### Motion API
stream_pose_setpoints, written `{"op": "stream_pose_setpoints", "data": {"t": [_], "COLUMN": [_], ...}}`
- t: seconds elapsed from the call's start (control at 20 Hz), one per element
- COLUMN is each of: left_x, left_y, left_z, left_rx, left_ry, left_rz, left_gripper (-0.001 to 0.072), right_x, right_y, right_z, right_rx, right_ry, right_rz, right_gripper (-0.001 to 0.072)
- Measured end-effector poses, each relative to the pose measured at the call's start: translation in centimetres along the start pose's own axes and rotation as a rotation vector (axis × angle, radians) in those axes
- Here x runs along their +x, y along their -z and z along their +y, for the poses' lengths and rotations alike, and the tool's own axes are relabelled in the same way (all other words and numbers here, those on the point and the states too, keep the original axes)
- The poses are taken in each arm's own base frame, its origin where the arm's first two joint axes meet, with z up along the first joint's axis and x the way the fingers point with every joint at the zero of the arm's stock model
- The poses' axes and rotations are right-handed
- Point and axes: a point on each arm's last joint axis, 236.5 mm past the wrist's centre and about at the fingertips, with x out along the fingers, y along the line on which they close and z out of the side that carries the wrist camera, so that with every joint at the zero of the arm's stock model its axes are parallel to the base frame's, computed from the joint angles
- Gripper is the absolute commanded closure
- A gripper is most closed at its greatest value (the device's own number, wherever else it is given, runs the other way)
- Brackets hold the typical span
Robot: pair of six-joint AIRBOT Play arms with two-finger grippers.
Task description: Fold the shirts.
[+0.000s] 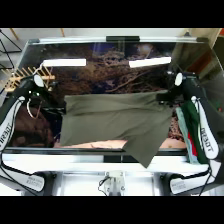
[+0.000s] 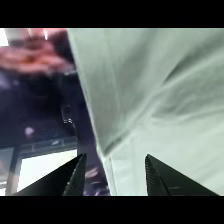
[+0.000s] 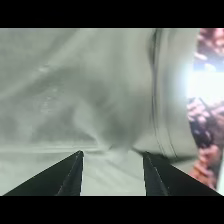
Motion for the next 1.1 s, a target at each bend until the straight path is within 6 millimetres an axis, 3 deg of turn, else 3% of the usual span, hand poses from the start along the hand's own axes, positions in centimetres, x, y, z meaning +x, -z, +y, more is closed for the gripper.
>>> {"op": "stream_pose_setpoints", "data": {"t": [0.2, 0.3, 0.4, 0.6, 0.7, 0.9, 1.1], "left_x": [-5.1, -7.0, -7.3, -3.3, -0.7, 3.1, 5.0], "left_y": [0.3, 1.8, 4.5, 11.4, 14.1, 16.6, 17.4], "left_z": [1.3, 1.9, 2.0, 0.9, -0.2, -1.4, -2.0], "left_rx": [-0.040, -0.077, -0.120, -0.202, -0.236, -0.294, -0.326], "left_ry": [0.005, 0.030, 0.078, 0.189, 0.252, 0.319, 0.346], "left_rz": [-0.072, -0.085, -0.065, -0.009, -0.017, -0.036, -0.056], "left_gripper": [0.0231, 0.0222, 0.0222, 0.0216, 0.0145, 0.0145, 0.0168], "right_x": [-4.1, -5.7, -6.8, -7.7, -8.2, -8.9, -9.1], "right_y": [2.3, 4.1, 6.5, 10.3, 10.6, 10.6, 10.1], "right_z": [-2.3, -3.8, -5.0, -5.2, -4.6, -3.3, -2.8], "right_rx": [-0.020, 0.023, 0.093, 0.199, 0.222, 0.247, 0.258], "right_ry": [0.046, 0.032, -0.010, -0.125, -0.173, -0.249, -0.277], "right_rz": [0.034, 0.063, 0.101, 0.110, 0.075, 0.036, 0.005], "right_gripper": [0.0217, 0.0217, 0.0217, 0.0217, 0.0217, 0.0217, 0.0217]}}
